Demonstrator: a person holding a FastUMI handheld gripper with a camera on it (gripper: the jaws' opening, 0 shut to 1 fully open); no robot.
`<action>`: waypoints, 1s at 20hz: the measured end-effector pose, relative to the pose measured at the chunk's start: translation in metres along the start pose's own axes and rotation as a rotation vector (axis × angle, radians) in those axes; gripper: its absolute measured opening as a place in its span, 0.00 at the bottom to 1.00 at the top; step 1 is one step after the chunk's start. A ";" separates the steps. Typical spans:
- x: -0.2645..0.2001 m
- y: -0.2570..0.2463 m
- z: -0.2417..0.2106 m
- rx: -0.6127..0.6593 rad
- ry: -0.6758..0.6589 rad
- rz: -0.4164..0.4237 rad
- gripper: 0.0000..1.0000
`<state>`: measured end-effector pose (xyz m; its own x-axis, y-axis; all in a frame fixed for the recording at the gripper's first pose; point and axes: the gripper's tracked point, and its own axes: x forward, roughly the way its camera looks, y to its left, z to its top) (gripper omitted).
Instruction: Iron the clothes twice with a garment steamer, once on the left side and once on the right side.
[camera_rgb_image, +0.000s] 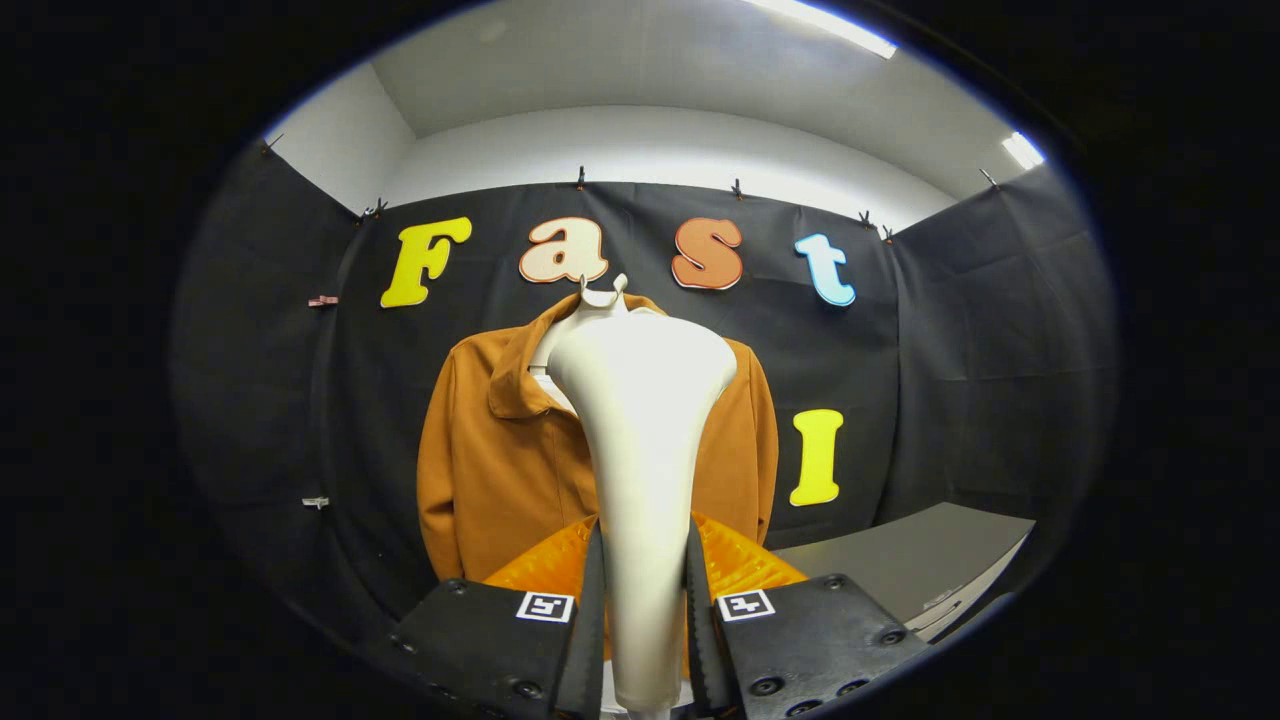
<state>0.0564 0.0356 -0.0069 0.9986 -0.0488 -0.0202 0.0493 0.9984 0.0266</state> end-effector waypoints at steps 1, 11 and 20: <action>0.001 0.001 0.000 -0.001 0.001 0.002 0.37; 0.006 0.003 -0.003 -0.008 0.010 0.003 0.38; 0.007 0.005 -0.004 -0.014 0.009 0.002 0.38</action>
<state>0.0640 0.0405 -0.0110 0.9985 -0.0462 -0.0291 0.0465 0.9988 0.0122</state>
